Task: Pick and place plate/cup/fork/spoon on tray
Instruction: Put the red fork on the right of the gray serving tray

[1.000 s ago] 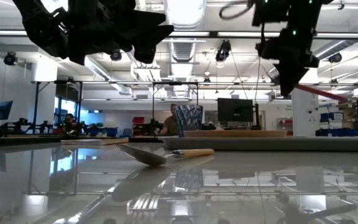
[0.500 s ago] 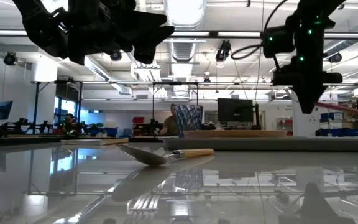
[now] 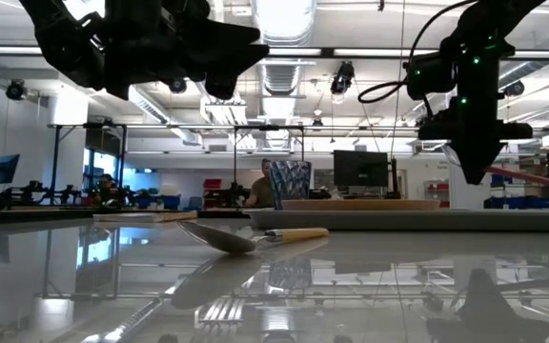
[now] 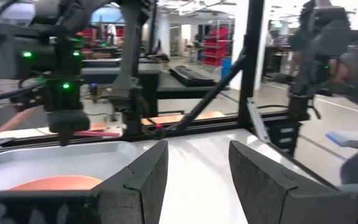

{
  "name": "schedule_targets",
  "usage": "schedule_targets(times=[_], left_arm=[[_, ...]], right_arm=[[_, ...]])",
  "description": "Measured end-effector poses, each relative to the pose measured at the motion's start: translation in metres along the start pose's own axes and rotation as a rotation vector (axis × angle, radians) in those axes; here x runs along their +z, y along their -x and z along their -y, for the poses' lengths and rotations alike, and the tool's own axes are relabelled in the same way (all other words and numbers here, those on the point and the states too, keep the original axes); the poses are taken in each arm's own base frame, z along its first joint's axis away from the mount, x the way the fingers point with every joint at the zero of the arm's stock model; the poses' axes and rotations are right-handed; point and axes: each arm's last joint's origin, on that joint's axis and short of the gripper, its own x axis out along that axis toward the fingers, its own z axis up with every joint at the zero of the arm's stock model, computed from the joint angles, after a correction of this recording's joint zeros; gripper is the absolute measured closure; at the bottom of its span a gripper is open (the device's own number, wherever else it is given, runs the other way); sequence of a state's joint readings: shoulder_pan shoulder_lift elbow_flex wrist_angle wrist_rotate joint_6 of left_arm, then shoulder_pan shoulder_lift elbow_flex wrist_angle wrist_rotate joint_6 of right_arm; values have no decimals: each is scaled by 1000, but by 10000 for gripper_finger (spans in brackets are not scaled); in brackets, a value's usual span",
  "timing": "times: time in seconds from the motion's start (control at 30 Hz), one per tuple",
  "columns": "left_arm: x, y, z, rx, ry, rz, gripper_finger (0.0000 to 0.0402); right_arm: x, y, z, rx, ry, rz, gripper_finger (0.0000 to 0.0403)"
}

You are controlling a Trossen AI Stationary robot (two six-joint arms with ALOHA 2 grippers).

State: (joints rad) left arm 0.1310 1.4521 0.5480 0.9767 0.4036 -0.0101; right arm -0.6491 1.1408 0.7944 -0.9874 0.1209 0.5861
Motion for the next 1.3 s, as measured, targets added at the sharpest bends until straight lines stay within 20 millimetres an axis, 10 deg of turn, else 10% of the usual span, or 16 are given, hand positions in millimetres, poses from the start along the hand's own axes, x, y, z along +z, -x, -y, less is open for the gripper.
schedule_targets(times=[0.67,1.3], left_arm=[[0,0,-4,133,-53,-2,249],[-1,1,-4,133,-77,-7,249]], right_arm=[[11,-2,-9,101,-143,86,385],[19,-51,-21,-46,-161,-84,385]])
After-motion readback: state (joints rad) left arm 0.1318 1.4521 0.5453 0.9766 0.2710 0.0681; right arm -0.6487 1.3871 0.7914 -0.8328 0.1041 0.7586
